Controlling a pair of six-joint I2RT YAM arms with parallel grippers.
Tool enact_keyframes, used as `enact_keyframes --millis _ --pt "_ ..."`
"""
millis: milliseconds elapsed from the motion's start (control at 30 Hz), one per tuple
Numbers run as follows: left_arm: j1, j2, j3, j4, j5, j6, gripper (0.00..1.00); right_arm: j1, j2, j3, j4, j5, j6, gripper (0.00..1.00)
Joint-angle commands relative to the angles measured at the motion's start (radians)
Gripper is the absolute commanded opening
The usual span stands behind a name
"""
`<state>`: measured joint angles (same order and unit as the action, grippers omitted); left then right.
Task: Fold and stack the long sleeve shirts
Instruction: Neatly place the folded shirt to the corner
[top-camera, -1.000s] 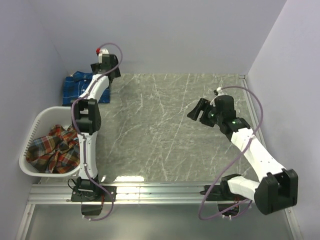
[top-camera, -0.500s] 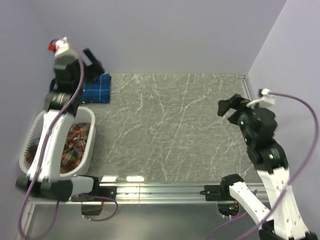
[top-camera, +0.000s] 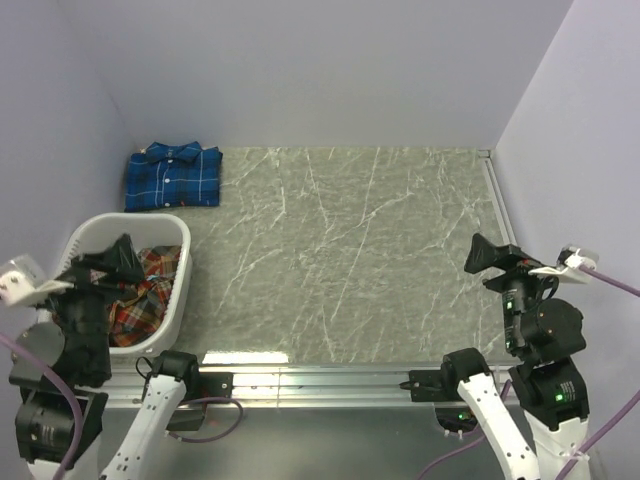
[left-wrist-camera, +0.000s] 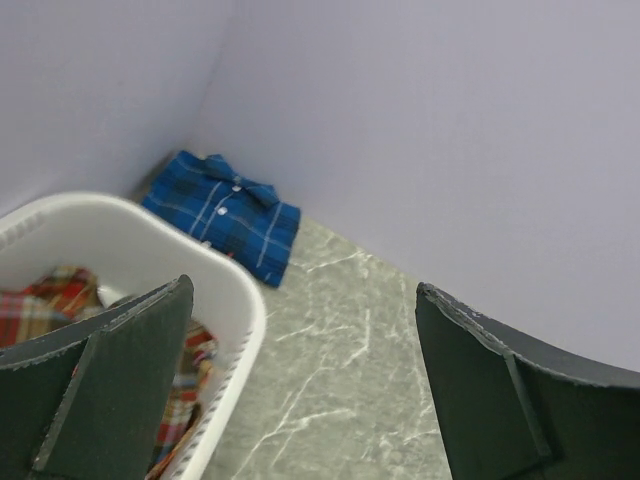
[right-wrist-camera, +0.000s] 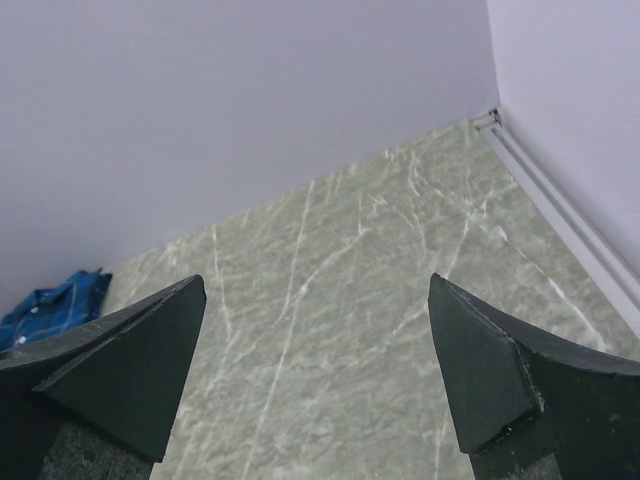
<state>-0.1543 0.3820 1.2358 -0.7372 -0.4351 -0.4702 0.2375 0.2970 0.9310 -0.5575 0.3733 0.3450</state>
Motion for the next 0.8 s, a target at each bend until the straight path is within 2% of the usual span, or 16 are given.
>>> enact_keyframes --millis 0,367,500,767 --pt "-0.013 -0.075 -0.088 -0.070 -0.096 -0.016 0.99 -0.004 -0.054 -0.058 0.062 0.023 -0.014 0.99" --pt "-0.016 -0.310 -0.346 0.056 -0.221 -0.037 0.99 -0.003 -0.182 -0.213 0.117 0.033 -0.003 0.99" --pt "-0.017 -0.356 -0.377 0.098 -0.249 -0.036 0.99 -0.003 -0.205 -0.238 0.125 0.030 -0.014 0.99" --pt "-0.017 -0.347 -0.380 0.093 -0.254 -0.073 0.99 -0.003 -0.219 -0.247 0.151 0.021 -0.044 0.99"
